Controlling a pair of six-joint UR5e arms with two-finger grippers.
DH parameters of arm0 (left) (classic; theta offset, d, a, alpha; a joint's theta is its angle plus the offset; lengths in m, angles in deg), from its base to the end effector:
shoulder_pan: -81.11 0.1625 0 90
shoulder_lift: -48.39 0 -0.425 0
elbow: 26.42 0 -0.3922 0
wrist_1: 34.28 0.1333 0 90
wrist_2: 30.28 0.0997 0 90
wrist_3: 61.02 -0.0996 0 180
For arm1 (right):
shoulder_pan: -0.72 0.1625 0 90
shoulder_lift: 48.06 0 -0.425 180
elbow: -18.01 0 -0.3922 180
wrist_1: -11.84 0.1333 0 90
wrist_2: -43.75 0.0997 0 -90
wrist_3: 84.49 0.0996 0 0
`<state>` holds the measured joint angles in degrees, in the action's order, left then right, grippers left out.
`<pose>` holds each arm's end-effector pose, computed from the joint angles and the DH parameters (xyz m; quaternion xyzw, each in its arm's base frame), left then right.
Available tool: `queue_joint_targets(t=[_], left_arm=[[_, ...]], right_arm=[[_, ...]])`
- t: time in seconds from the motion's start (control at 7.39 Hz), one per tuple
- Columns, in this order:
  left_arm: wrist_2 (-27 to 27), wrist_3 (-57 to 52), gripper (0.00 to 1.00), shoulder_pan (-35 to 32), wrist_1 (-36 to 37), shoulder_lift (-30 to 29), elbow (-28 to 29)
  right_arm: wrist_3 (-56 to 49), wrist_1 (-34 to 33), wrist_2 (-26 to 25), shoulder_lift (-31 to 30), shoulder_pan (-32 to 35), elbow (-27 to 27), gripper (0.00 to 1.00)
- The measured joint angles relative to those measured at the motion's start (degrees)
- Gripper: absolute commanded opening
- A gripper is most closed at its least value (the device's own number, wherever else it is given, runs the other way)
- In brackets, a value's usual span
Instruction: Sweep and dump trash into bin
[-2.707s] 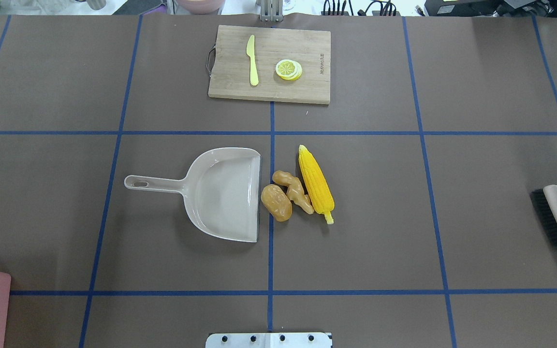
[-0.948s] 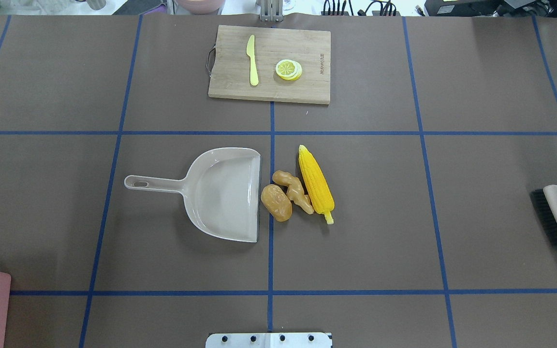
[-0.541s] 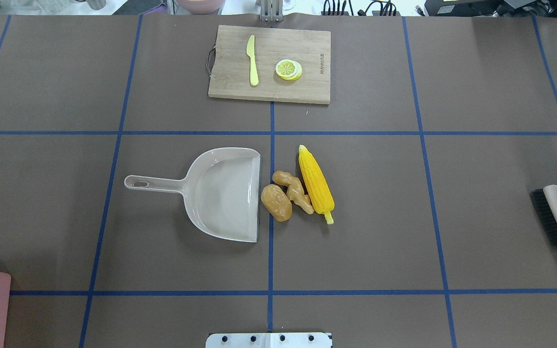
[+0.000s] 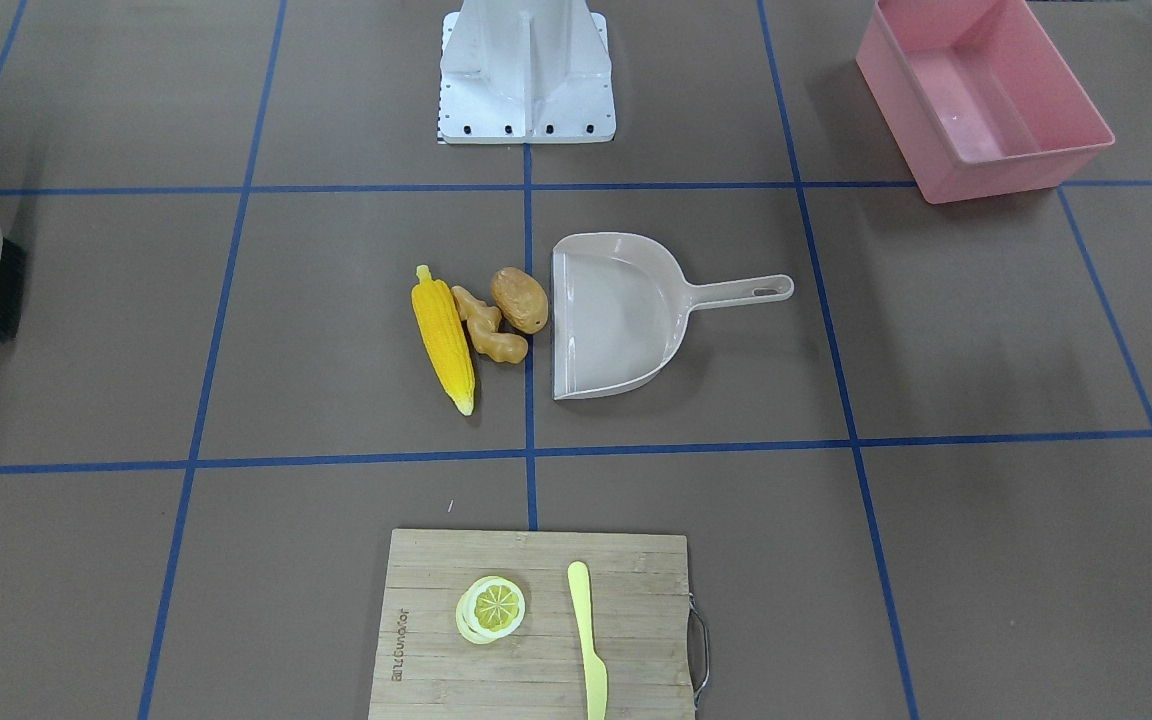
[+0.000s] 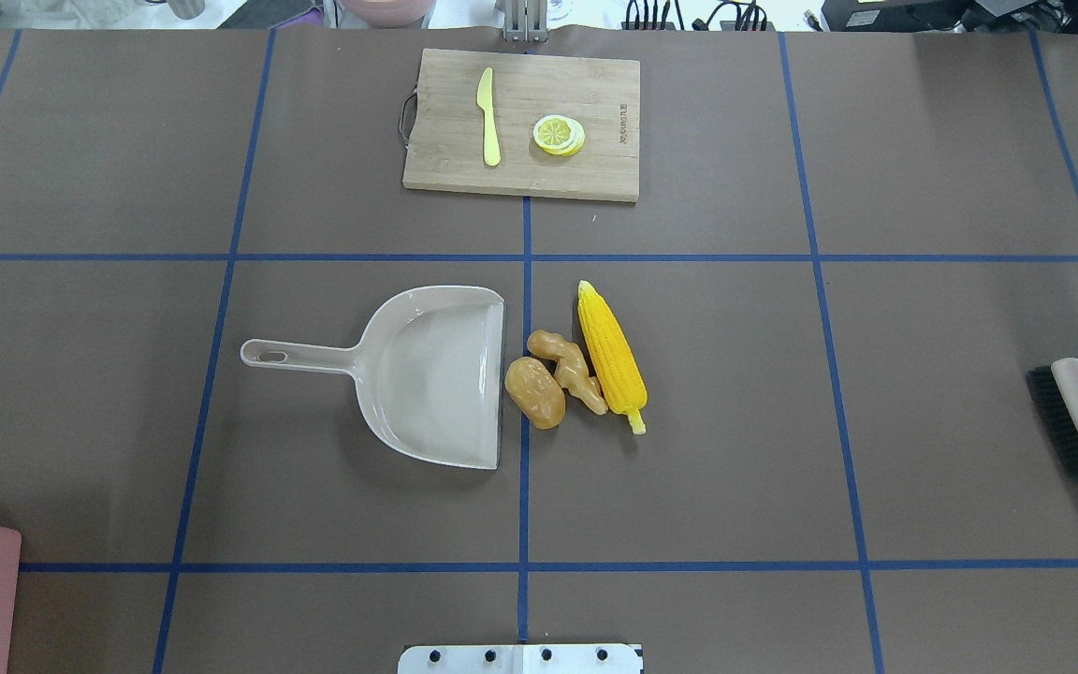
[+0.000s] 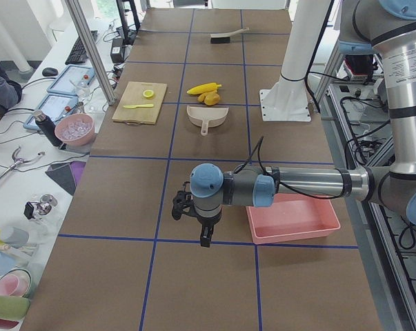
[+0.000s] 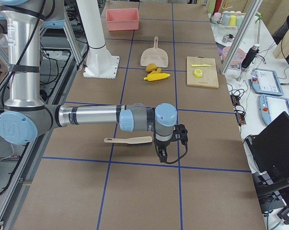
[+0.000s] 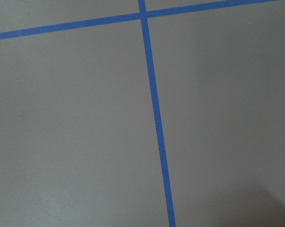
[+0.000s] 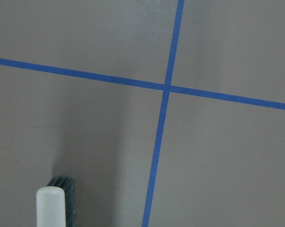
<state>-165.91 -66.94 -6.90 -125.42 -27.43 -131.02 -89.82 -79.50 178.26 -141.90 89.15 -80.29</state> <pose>-0.0485 -0.3916 0.6386 0.0258 0.3871 0.0688 0.9191 0.0507 -0.4675 0.6215 0.0376 -0.3776 -0.0660 0.9229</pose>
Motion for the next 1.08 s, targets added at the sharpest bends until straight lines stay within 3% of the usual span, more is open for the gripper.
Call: queue_joint_targets(t=[0.41,0.68,1.08], left_arm=[[0.1,0.0,0.99,-0.3,0.0,-0.4,0.1],[0.2,0.1,0.99,-0.3,0.0,-1.0,0.7],[-0.1,-0.3,0.99,-0.8,0.1,0.0,-0.8]], right_arm=[[2.3,0.7,4.5,-5.2,-2.8,-4.7,1.0],[7.3,5.5,6.9,-11.5,-4.8,-8.1,1.0],[14.1,16.5,2.4,-19.2,-11.1,-11.7,1.0]])
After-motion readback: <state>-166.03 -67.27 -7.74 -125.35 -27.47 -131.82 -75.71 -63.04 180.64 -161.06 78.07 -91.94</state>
